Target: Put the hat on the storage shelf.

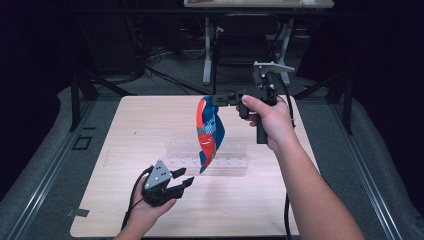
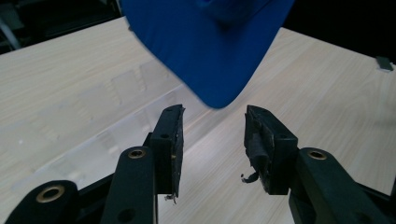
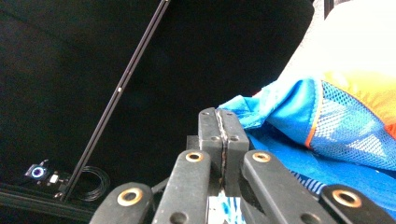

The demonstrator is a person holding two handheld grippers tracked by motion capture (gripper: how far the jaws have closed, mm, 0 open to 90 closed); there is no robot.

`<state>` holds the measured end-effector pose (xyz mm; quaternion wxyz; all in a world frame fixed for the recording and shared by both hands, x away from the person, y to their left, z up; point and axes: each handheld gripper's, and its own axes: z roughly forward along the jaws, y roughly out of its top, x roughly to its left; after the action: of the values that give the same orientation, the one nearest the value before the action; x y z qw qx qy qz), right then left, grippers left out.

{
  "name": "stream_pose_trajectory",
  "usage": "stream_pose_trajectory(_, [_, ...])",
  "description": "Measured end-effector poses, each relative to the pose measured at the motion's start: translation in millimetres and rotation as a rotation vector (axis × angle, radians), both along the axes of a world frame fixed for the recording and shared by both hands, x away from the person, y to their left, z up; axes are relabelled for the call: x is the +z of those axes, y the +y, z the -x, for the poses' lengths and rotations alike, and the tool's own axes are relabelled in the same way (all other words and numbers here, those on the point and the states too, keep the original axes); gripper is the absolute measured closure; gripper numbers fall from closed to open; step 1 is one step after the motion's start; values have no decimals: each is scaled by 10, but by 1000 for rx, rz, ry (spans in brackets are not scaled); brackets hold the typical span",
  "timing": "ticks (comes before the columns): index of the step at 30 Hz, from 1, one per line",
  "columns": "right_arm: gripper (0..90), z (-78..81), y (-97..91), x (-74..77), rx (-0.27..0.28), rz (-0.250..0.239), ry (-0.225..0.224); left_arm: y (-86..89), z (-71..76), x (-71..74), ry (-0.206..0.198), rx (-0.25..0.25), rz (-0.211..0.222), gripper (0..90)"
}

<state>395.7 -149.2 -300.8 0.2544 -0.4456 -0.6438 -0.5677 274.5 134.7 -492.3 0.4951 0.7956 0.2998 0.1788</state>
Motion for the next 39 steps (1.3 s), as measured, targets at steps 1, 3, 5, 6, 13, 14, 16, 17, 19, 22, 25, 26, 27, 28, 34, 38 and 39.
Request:
stream_pose_trajectory(1, [900,1,8,-4,7,1,5,-60,-2,37,-6,-11,-1,590])
stream_pose_trajectory(3, [900,2,13,-7,5,2,4,-91,-5,50,-12,-14,3,601])
stream_pose_trajectory(5, [900,0,14,-13,7,5,3,-147,-9,79,-14,-25,6,614])
stream_pose_trajectory(6, [900,-1,11,-16,7,3,4,-177,-8,98,-16,-32,4,618])
stream_pose_trajectory(13, [900,-2,20,-23,6,1,3,-352,-26,152,-43,-31,-16,669])
stream_pose_trajectory(14, [900,0,24,-24,5,-1,3,-383,-37,153,-50,-20,-27,706])
stream_pose_trajectory(16, [900,0,25,-25,5,-2,3,-393,-44,152,-54,-14,-37,758])
stream_pose_trajectory(17, [900,1,27,-26,6,-4,3,-401,-56,152,-55,-6,-44,758])
stream_pose_trajectory(19, [900,6,32,-32,13,-2,0,-398,-83,150,-59,21,-58,831])
stream_pose_trajectory(22, [900,17,48,-38,16,-6,1,-387,-110,142,-70,39,-72,871])
stream_pose_trajectory(25, [900,23,55,-46,22,-1,4,-384,-127,138,-96,60,-96,880])
stream_pose_trajectory(26, [900,29,71,-63,27,1,1,-377,-151,131,-103,69,-106,880])
stream_pose_trajectory(27, [900,29,71,-63,27,1,1,-377,-151,131,-103,69,-106,881])
stream_pose_trajectory(28, [900,33,84,-78,28,1,4,-373,-169,128,-102,72,-117,882])
stream_pose_trajectory(34, [900,33,84,-110,31,3,6,-352,-210,116,-126,92,-106,883])
stream_pose_trajectory(38, [900,32,82,-146,24,2,17,-344,-259,91,-113,105,-90,883])
stream_pose_trajectory(39, [900,32,82,-146,24,2,17,-344,-259,91,-113,105,-90,883])
